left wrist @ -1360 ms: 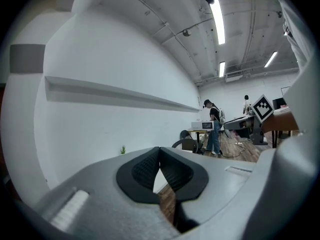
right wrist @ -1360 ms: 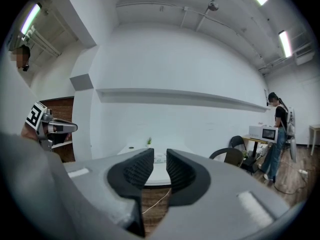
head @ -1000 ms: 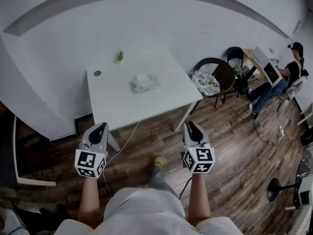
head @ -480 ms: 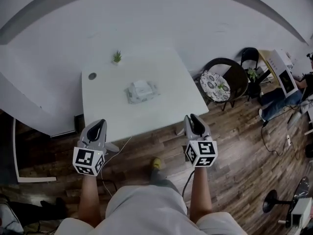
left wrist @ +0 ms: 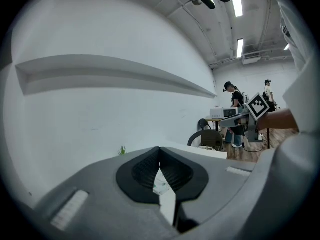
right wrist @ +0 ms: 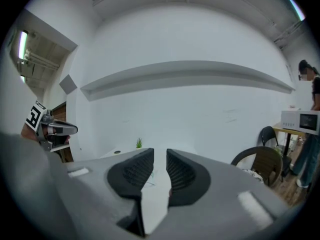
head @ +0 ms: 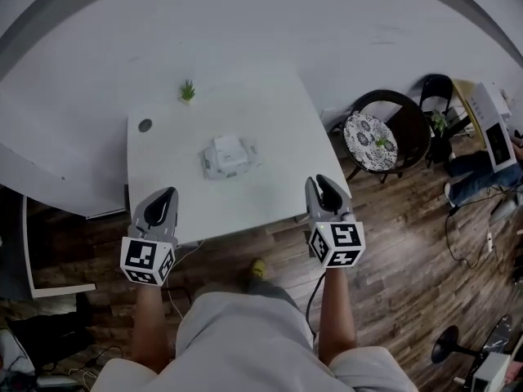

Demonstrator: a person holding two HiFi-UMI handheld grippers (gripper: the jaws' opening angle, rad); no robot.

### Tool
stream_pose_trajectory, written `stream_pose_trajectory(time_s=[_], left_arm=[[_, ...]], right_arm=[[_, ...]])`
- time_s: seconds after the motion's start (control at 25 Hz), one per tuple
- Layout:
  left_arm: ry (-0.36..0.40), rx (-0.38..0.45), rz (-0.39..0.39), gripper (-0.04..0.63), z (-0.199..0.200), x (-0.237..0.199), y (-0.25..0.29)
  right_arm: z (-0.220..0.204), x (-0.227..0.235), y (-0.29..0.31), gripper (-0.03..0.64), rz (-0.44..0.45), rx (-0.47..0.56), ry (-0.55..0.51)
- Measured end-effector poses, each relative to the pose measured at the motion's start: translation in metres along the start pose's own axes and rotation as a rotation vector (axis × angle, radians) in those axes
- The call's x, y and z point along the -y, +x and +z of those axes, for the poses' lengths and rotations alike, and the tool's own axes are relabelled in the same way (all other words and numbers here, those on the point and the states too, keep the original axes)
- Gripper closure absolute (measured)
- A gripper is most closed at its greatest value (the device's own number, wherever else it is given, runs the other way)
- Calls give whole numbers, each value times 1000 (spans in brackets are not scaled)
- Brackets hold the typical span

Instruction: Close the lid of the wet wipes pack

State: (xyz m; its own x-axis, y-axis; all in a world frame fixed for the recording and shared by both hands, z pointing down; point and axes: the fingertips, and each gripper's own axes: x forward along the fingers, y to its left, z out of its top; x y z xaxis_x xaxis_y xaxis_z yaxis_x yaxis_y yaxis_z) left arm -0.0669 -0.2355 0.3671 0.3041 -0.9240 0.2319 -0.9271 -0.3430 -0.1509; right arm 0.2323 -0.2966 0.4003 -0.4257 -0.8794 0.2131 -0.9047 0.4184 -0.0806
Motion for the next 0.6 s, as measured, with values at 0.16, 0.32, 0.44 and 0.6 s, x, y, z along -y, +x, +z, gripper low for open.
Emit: stream_pose_trajectory(time_s=[0.16, 0.32, 0.44, 0.6], left_arm=[[-41, -15, 6, 597, -7, -4, 22], [-64, -26, 16, 597, -12, -13, 41], [-88, -37, 19, 597, -20, -22, 54], [-111, -47, 11, 597, -29, -34, 73]], right_arm=[[-3, 3, 28, 534, 39, -27, -3], [-7, 1, 56, 533, 78, -62, -14], [-9, -1, 73, 532, 91, -80, -30], [-10, -4, 96, 533, 100, -100, -38]])
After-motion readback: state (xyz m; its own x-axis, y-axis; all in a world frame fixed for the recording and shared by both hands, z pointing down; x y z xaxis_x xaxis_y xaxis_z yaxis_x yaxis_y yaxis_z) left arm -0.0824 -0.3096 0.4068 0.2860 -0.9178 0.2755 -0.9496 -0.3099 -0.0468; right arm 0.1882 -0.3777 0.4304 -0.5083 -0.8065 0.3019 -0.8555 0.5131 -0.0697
